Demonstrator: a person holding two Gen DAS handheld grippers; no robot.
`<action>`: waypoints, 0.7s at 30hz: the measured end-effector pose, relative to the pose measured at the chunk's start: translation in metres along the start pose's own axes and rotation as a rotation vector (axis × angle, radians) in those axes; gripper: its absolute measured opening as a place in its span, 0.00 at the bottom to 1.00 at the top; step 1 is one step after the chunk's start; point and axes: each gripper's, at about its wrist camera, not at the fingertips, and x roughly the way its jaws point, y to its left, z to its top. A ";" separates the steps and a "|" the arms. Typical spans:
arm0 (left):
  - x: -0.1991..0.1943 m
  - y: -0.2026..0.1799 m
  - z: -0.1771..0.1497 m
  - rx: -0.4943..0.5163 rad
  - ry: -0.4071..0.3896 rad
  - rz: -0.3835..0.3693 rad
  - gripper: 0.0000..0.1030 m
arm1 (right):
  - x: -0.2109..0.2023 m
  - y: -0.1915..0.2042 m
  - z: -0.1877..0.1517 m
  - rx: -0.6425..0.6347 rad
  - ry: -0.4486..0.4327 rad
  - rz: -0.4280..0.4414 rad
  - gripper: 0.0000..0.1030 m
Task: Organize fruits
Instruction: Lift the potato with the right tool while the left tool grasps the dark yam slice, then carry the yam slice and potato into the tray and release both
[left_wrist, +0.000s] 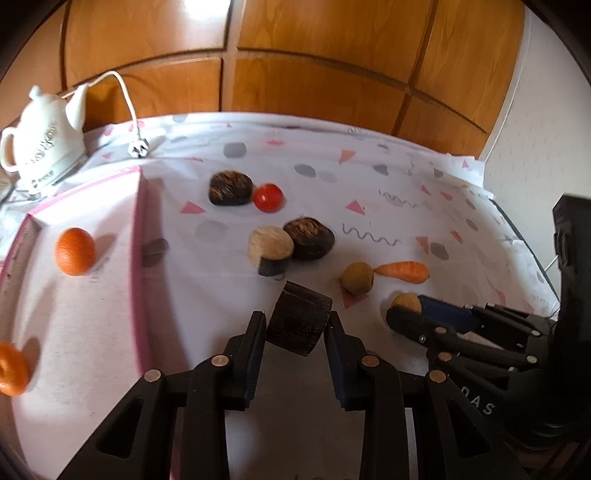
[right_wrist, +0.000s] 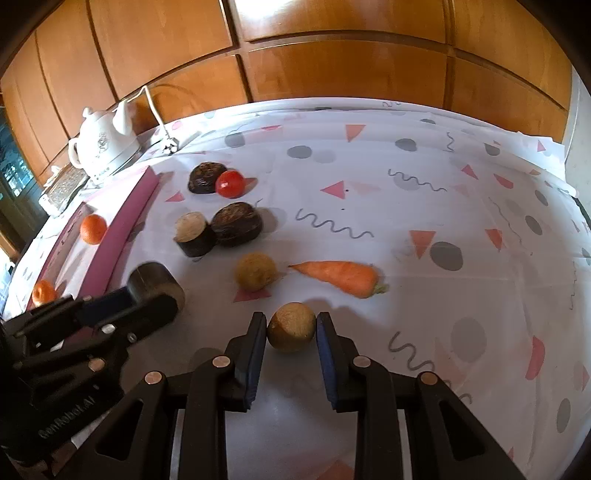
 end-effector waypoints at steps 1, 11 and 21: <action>-0.003 0.002 0.001 -0.003 -0.007 0.003 0.31 | -0.001 0.002 -0.001 -0.004 0.000 0.003 0.27; -0.033 0.027 -0.001 -0.061 -0.052 0.083 0.31 | -0.003 0.016 -0.005 -0.031 0.015 0.008 0.27; -0.054 0.059 -0.005 -0.143 -0.091 0.164 0.31 | -0.018 0.053 0.002 -0.130 -0.025 0.061 0.27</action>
